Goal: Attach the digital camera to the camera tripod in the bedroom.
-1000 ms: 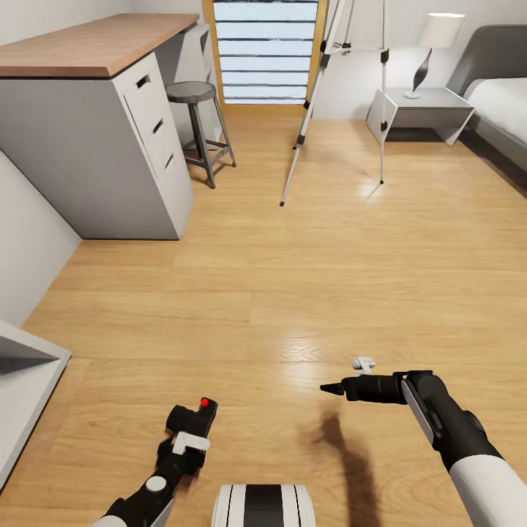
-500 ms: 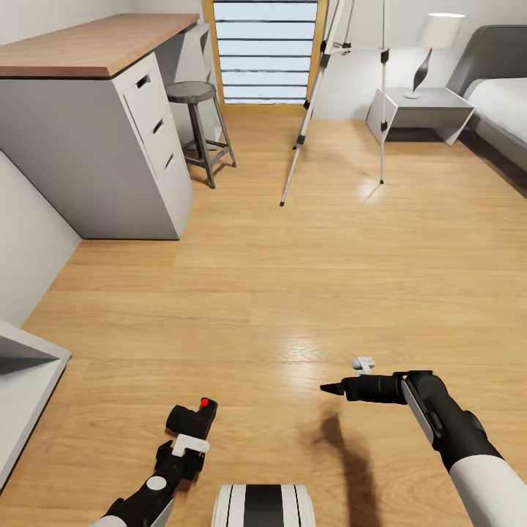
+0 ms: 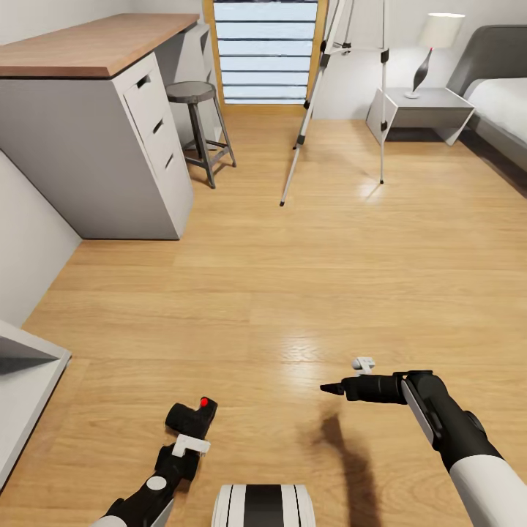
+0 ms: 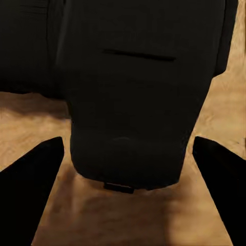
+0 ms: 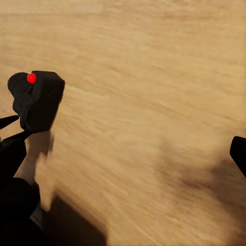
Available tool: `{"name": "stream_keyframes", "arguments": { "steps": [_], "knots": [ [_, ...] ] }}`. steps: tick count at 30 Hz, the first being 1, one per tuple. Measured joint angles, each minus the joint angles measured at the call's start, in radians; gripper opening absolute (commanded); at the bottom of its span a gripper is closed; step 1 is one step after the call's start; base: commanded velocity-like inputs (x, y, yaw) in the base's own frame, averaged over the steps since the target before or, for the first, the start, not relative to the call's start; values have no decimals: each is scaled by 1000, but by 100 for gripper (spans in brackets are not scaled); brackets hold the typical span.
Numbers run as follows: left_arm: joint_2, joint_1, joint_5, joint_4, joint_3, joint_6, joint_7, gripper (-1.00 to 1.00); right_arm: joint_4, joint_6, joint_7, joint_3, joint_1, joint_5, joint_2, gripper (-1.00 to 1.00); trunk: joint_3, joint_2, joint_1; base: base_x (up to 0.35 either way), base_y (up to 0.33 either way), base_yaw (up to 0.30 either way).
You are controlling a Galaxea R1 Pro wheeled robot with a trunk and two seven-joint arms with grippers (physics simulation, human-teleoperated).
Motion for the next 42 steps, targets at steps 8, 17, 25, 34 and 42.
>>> {"name": "stream_keyframes", "arguments": {
  "steps": [8,17,25,34,42],
  "knots": [
    [0,0,5,-1,2,-1,-1,-100,0,0,0,0,0,0,0,100,0,0,0,0,0,0],
    [0,0,3,-1,3,-1,-1,-100,0,0,0,0,0,0,0,100,0,0,0,0,0,0],
    [-45,-1,-6,-143,0,4,6,-100,0,0,0,0,0,0,0,100,0,0,0,0,0,0],
    [-125,-1,-5,-453,-3,300,17,-100,0,0,1,-1,0,-1,-1,100,0,0,0,0,0,0],
    [-142,-1,55,-715,-106,568,10,-100,0,0,1,-1,0,-2,-2,100,0,0,0,0,0,0]
  ]
}}
